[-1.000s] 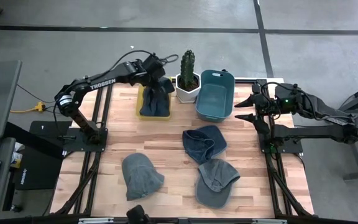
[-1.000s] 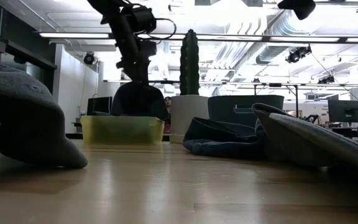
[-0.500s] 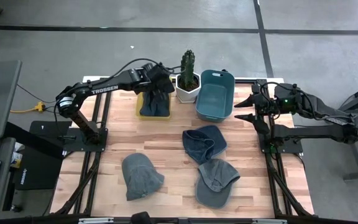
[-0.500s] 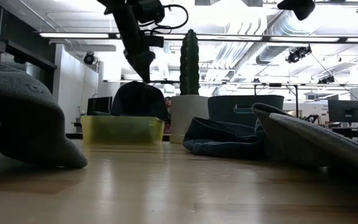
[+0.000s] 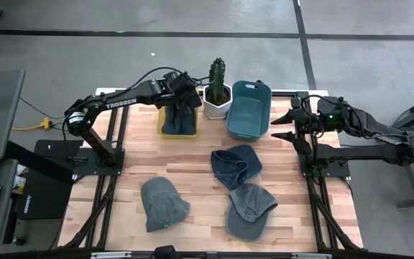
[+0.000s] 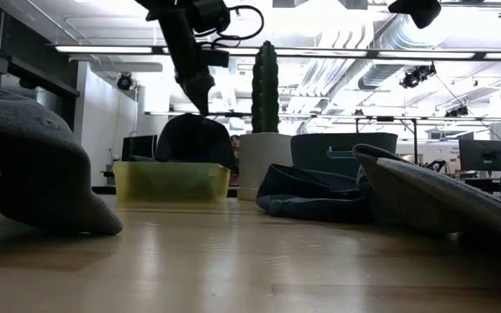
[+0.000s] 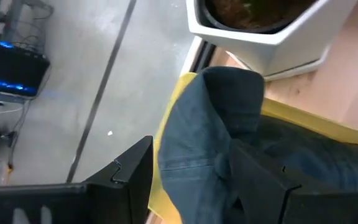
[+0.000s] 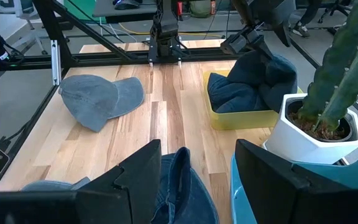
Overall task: Pick & Place hat
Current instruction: Put the left blue cap into the yellow bin
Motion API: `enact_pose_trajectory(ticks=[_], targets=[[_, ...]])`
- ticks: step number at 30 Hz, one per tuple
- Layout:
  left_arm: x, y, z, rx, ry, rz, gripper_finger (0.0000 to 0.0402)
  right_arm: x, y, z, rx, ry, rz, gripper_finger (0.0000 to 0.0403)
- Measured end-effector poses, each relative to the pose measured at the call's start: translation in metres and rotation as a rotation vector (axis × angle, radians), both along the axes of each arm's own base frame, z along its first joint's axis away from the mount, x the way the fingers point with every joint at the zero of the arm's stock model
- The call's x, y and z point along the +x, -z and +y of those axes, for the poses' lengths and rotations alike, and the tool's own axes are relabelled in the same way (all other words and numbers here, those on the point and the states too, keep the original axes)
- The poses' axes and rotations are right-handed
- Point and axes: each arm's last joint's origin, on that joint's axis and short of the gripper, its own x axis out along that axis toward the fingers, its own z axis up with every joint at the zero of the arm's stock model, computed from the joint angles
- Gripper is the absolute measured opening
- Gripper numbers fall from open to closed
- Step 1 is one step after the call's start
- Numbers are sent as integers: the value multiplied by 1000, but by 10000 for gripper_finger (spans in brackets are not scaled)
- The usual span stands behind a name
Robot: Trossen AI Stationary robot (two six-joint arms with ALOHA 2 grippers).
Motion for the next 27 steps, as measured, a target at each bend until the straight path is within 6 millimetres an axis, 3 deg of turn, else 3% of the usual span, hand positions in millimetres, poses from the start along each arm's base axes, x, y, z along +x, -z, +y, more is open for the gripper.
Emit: enact_pose_trajectory(ticks=[9, 19, 27], targets=[[0, 1, -1, -31, 20, -8, 202, 0, 0, 0, 0, -3, 0, 202], [11, 24, 5, -54, -8, 55, 239, 0, 0, 0, -6, -6, 4, 202], [17, 30, 9, -30, -31, 56, 241, 0, 1, 0, -3, -6, 13, 202]])
